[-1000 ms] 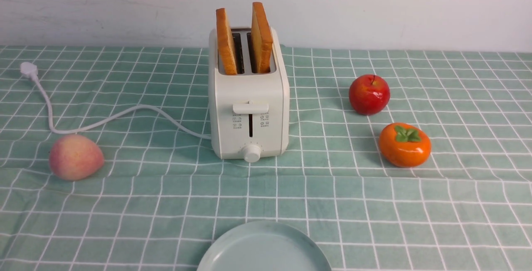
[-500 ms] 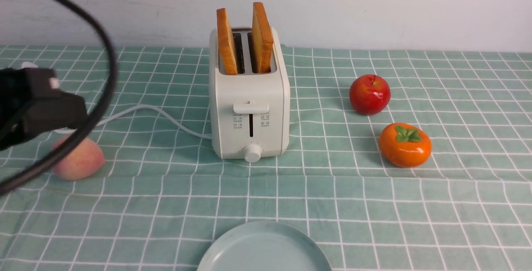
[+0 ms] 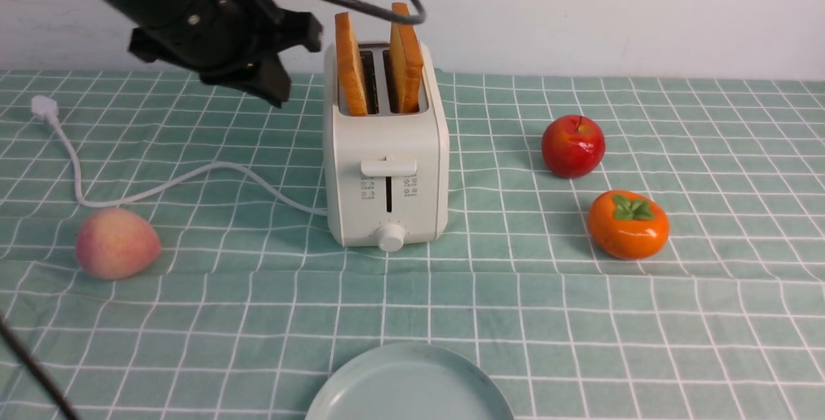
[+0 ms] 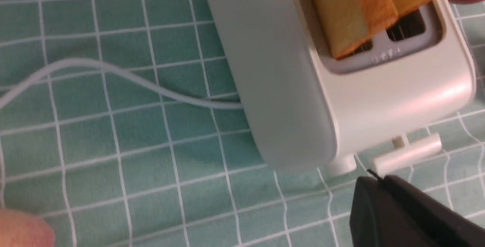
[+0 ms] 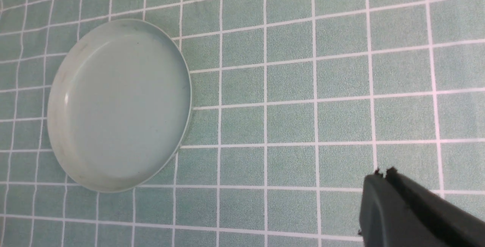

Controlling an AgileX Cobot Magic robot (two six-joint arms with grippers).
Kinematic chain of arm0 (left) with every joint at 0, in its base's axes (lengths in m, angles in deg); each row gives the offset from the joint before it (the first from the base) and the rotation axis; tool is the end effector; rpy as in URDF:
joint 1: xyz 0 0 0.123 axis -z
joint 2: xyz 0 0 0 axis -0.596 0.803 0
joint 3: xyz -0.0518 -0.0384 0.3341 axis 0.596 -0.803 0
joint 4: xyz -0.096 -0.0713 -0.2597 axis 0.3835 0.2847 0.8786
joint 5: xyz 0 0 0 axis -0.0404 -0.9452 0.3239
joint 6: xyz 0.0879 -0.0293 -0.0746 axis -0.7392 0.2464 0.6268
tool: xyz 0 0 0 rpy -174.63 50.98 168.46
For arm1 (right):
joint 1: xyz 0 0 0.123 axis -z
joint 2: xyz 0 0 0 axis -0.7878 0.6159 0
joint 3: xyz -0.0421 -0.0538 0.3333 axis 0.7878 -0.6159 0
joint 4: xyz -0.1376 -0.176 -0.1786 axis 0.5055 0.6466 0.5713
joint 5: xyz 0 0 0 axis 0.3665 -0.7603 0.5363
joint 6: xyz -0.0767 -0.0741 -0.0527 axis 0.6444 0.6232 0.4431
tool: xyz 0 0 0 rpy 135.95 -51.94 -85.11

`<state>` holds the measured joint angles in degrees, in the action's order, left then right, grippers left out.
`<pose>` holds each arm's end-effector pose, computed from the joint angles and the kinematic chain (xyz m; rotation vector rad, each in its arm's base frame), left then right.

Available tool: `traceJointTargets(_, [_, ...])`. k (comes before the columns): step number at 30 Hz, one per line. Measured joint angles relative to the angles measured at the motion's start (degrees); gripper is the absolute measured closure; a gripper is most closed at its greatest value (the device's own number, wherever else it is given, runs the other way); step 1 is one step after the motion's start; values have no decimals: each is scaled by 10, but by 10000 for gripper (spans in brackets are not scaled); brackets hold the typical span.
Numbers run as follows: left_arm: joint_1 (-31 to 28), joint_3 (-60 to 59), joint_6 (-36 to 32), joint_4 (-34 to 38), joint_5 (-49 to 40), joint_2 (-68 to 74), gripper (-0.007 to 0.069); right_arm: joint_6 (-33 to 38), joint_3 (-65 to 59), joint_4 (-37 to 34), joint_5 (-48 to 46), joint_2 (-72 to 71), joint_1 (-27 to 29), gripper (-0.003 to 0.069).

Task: Take toasted bread from bread machine on blue coffee table place on plate.
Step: 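Reach for a toast slice standing in the toaster with the left gripper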

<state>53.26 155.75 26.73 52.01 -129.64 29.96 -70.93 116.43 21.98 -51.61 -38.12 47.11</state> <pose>0.4402 -0.1491 0.4070 0.1784 2.4949 -0.3792 0.0861 0.0416 0.3187 0.0847 2.4892 0.5037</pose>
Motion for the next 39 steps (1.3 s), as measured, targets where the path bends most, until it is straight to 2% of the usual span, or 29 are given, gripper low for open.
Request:
traceJointTargets(2, [7,36,0,-9,-11,27,629,0,0,0,-1,0,0,678])
traceJointTargets(5, [24,150,4,-37,-50,105,543,0,0,0,-2,0,0,677])
traceJointTargets(12, [31,261,54,-69,-69,175,208,0,0,0,-4,0,0,675])
traceJointTargets(14, [31,265,56,-72,-52,187,141,0,0,0,-4,0,0,674])
traceJointTargets(16, [31,266,59,-72,-36,204,120,0,0,0,-4,0,0,672])
traceJointTargets(18, [31,266,66,-72,-32,213,138,3,0,0,-4,0,0,670])
traceJointTargets(22, [31,266,99,-87,-43,228,486,15,0,0,-4,0,0,667])
traceJointTargets(23, [32,266,105,-93,-48,225,547,16,0,0,-4,0,0,666])
traceJointTargets(32, [33,267,117,-139,-81,81,541,26,0,-1,-4,0,0,661])
traceJointTargets(35, [33,271,108,-130,-115,6,541,35,0,-1,-1,0,0,659])
traceJointTargets(39, [33,255,68,-69,-125,-61,541,42,0,-1,3,0,0,657])
